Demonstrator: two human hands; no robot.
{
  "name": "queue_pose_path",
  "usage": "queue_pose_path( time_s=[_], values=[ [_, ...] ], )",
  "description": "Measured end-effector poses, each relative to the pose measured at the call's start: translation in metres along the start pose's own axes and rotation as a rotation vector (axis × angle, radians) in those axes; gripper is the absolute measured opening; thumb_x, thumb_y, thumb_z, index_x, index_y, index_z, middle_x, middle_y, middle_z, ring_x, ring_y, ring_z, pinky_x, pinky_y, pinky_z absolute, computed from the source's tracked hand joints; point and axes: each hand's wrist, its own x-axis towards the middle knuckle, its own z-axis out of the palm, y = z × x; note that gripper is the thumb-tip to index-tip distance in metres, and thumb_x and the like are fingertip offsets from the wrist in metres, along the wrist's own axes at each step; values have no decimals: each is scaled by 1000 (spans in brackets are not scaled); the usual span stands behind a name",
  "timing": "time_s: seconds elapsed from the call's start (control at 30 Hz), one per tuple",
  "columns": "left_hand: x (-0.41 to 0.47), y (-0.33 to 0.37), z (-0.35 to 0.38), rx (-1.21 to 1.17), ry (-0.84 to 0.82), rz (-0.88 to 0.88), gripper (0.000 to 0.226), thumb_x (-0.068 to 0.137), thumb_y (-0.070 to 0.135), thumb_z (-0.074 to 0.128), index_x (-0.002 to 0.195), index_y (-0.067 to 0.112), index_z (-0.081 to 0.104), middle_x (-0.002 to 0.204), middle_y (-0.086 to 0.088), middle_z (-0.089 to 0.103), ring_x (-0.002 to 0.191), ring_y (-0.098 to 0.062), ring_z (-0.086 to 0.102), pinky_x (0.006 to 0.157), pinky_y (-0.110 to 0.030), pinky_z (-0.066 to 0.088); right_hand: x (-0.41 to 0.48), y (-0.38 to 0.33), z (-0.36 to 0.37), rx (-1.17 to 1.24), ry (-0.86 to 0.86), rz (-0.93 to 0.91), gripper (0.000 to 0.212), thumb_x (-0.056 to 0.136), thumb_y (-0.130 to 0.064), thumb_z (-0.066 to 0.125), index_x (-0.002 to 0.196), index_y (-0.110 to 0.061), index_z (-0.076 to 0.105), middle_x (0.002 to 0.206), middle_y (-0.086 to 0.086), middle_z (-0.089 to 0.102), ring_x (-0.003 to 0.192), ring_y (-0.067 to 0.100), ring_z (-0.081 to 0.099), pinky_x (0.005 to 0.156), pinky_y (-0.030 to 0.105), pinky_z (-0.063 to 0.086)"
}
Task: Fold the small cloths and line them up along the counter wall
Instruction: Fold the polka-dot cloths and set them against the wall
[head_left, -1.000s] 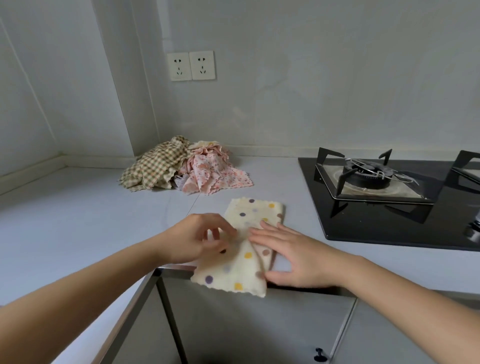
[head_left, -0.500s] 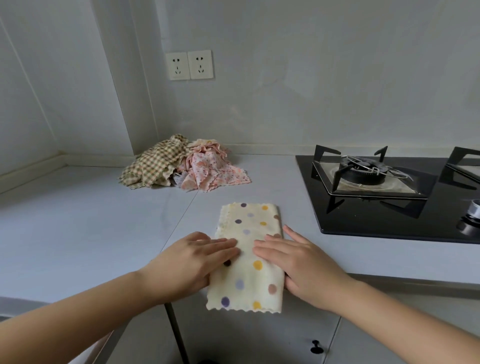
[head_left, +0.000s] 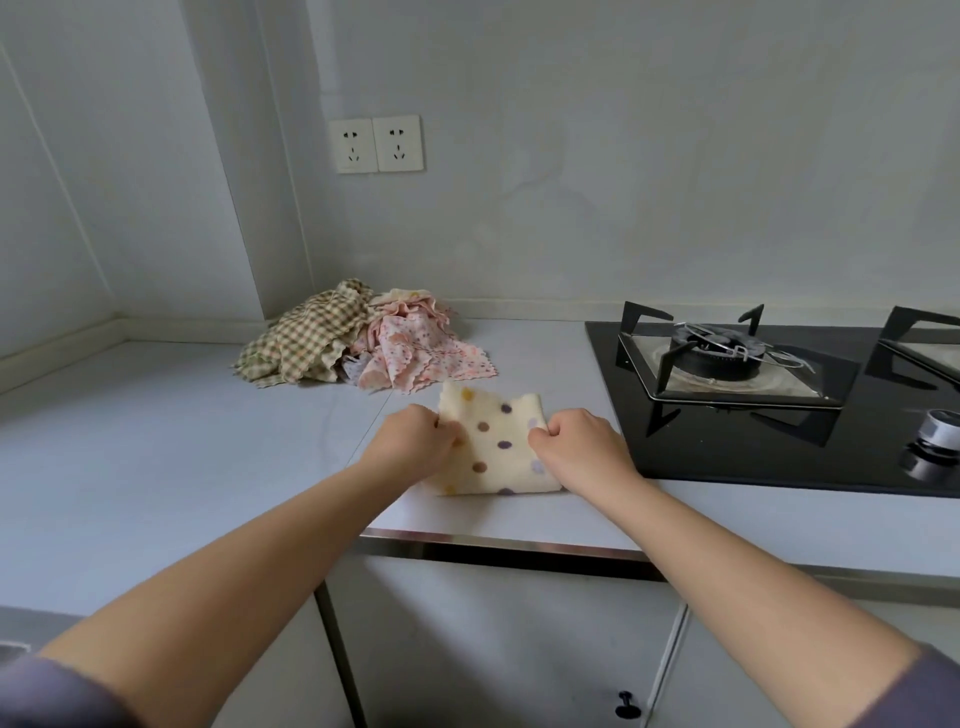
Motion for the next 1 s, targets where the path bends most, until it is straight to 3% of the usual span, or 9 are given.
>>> queue_pose_path(
  time_s=[0.13,0.27,0.4,0.5,0.63,0.77,0.83,0.9,1.0],
  values=[
    [0,7,7,266,38,-41,22,98,25,37,94,10,54,86,-4,52,79,-24,51,63,-30,37,0,-4,6,-172,68,-12,16,93,-26,46,93,-13,55,92,4,64,90,31,58,62,29,35],
    [-13,11,17,564,171,60,18,96,16,39,112,11,45,100,-6,62,85,-27,58,56,-29,33,-2,-7,10,-311,80,-27,26,92,-20,48,116,-12,44,111,9,60,99,33,58,68,30,34],
    [-12,-3,14,648,407,557,21,93,23,46,111,13,47,98,-3,60,83,-26,62,59,-28,32,1,2,3,-454,117,-272,46,90,-13,53,133,-20,39,138,3,40,122,25,46,88,34,33],
    [-13,-14,11,514,218,934,44,89,52,35,93,19,64,86,2,63,72,-22,61,66,-32,42,3,21,-7,-537,-76,-562,51,92,-7,50,140,-24,42,153,-9,29,145,11,16,115,38,8],
    [-4,-23,8,664,206,1093,44,86,55,40,96,21,65,75,5,65,59,-21,61,57,-28,47,13,35,-24,-566,-280,-622,75,85,11,35,147,-30,30,155,-16,26,147,6,3,118,44,-9],
    [17,-11,2,609,277,1036,23,84,32,38,80,17,56,51,3,52,36,-23,39,41,-23,28,40,33,-29,-399,-312,-681,55,84,-14,54,136,-29,44,146,-16,41,144,3,16,120,41,-2],
    [28,-1,-7,413,203,901,26,82,36,34,85,19,54,56,3,57,43,-20,45,42,-28,33,55,31,-26,-218,-296,-668,23,84,-22,61,106,-24,56,121,-8,61,125,2,45,118,38,16],
    [42,9,-16,133,28,752,24,82,37,35,87,22,52,67,5,63,59,-12,59,54,-34,45,74,28,-28,53,-240,-576,8,85,-21,64,86,-14,60,88,0,66,89,13,58,98,39,41],
    [64,35,-30,-228,-165,650,33,81,49,42,97,23,56,82,5,63,74,-4,62,63,-23,50,105,20,-44,312,-219,-461,13,85,-22,67,76,-15,60,73,13,60,64,18,50,63,34,41]
  ],
)
